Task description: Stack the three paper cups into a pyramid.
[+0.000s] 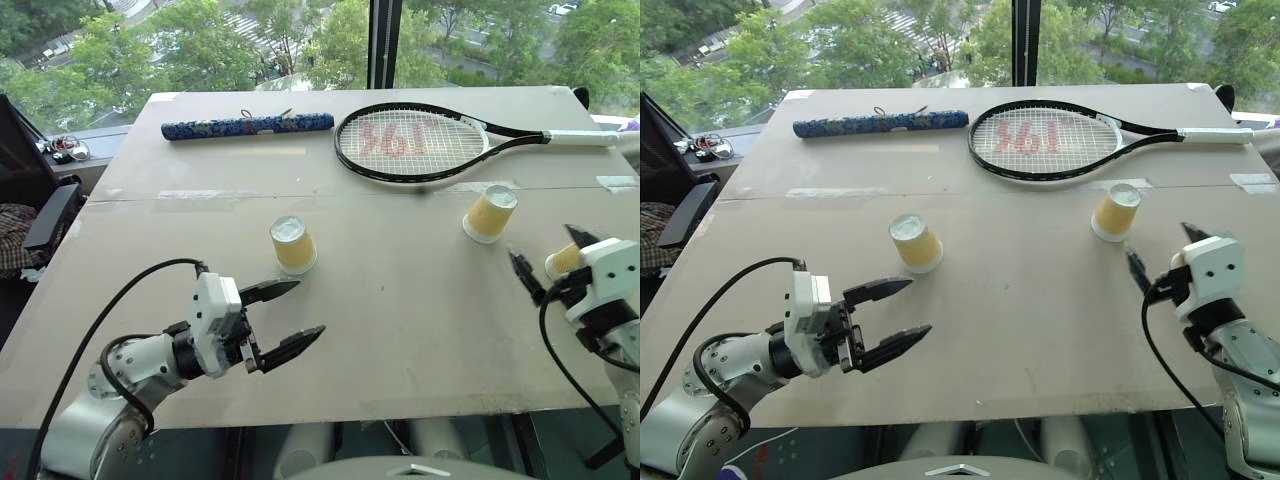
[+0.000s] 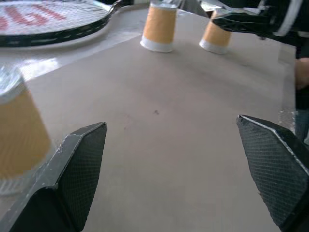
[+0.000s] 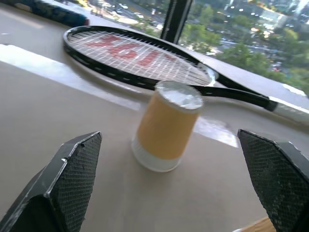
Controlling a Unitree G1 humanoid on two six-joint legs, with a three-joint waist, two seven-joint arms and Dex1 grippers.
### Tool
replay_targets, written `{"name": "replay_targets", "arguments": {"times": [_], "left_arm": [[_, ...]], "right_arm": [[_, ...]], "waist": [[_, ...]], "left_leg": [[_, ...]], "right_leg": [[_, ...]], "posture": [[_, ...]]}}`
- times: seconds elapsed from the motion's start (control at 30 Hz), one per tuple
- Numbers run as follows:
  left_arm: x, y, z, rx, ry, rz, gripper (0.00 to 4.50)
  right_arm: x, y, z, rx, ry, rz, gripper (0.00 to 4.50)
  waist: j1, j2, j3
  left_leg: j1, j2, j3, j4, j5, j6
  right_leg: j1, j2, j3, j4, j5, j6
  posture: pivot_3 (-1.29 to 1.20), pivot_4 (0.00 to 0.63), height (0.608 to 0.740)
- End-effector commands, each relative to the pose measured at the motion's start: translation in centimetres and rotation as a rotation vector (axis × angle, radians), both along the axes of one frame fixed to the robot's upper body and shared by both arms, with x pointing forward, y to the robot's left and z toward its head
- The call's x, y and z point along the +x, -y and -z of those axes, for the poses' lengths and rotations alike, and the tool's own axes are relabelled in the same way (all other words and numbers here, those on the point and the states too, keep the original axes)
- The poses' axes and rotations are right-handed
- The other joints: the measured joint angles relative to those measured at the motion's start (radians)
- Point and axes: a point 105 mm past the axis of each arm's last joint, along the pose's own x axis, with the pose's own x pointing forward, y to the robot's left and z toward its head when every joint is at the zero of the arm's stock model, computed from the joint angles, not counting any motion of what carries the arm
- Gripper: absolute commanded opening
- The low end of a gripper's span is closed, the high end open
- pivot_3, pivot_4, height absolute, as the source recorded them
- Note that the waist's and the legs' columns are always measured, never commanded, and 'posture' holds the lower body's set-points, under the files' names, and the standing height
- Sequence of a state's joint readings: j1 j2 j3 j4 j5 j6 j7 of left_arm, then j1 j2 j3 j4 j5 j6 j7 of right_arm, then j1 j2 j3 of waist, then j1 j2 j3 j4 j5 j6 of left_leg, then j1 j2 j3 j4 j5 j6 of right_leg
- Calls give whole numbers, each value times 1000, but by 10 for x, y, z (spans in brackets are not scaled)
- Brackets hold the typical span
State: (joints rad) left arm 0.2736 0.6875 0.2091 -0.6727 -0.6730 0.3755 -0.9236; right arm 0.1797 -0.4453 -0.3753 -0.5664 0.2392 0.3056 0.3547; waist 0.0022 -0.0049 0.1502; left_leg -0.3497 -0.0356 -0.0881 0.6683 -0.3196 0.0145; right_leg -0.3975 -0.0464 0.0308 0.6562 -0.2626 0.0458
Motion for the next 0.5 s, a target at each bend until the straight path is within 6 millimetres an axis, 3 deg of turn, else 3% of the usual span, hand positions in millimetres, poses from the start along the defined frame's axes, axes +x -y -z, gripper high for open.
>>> {"name": "replay_targets", "arguments": {"times": [0.03,0.17,0.5], "left_arm": [[-11,15,-11,-6,33,117,4424],[-9,21,-18,-12,43,148,4424],[-8,27,-25,-27,31,183,4424]], "right_arm": [[-5,25,-8,-36,56,165,4500],[-4,52,0,-17,19,321,4500],[18,67,17,173,-93,403,4500]], "waist": [[0,0,0],[-7,1,0],[-18,3,1]], "left_leg": [[0,0,0,-1,0,0],[0,1,1,-1,0,0],[2,1,4,0,0,0]], "right_leg": [[-1,0,0,0,0,0],[-2,1,1,1,0,0],[-1,3,5,4,0,0]], "posture": [[0,150,740],[0,150,740],[0,150,740]]}}
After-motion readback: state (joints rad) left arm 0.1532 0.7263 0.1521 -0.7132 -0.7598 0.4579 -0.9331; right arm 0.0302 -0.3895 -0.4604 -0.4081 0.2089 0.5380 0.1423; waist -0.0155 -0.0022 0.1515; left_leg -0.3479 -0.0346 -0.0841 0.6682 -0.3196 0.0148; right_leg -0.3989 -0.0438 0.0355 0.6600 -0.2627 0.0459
